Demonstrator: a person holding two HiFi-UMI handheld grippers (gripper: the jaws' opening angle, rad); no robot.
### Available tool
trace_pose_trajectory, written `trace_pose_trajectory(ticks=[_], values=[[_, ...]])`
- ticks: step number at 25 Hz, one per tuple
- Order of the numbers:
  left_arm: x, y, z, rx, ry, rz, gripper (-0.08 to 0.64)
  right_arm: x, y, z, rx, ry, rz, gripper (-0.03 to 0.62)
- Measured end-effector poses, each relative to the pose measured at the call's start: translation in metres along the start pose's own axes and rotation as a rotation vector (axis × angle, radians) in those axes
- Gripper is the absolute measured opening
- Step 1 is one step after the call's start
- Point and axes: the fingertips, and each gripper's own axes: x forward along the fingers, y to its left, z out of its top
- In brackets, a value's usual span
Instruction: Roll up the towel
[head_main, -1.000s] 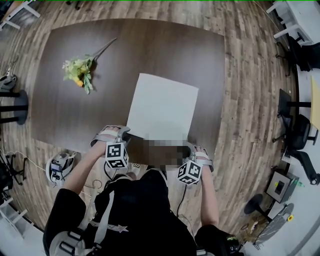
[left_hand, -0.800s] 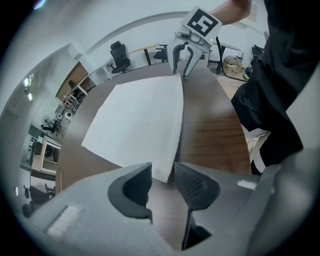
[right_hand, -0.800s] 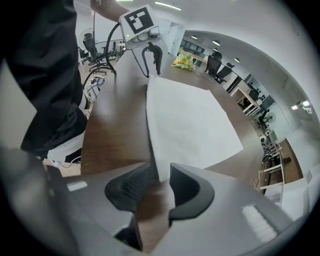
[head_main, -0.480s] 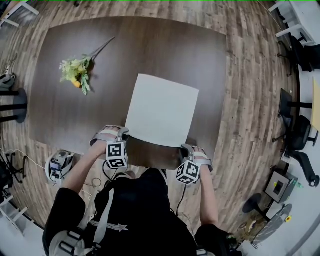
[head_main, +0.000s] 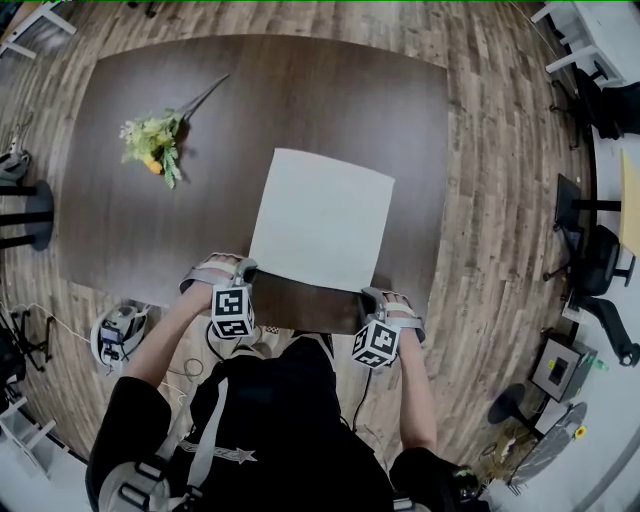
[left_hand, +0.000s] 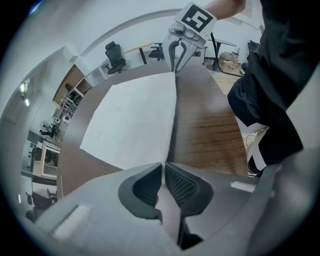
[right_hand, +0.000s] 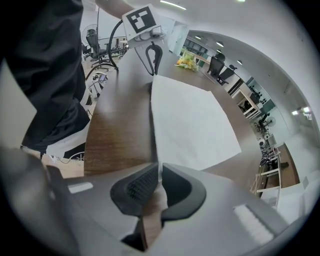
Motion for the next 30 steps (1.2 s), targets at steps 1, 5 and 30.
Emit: trace_pose_trajectory(ticks=[1,5,30], values=[[-0.001,-0.004,0.0,0.004,-0.001,-0.003,0.034,-0.002,0.003,0.0,0.002,0.002,0.0,0.029],[-0.008,-0.025,-0.001,0.019,0.0,-0.024,0.034,-0.01,0.024,-0.002,0.013,0.007,0.013,0.029],[-0.026,-0.062,-0.002,-0.006,0.019,-0.066,0.037,-0.033,0.065,-0.004,0.077,0.008,0.036,0.029]])
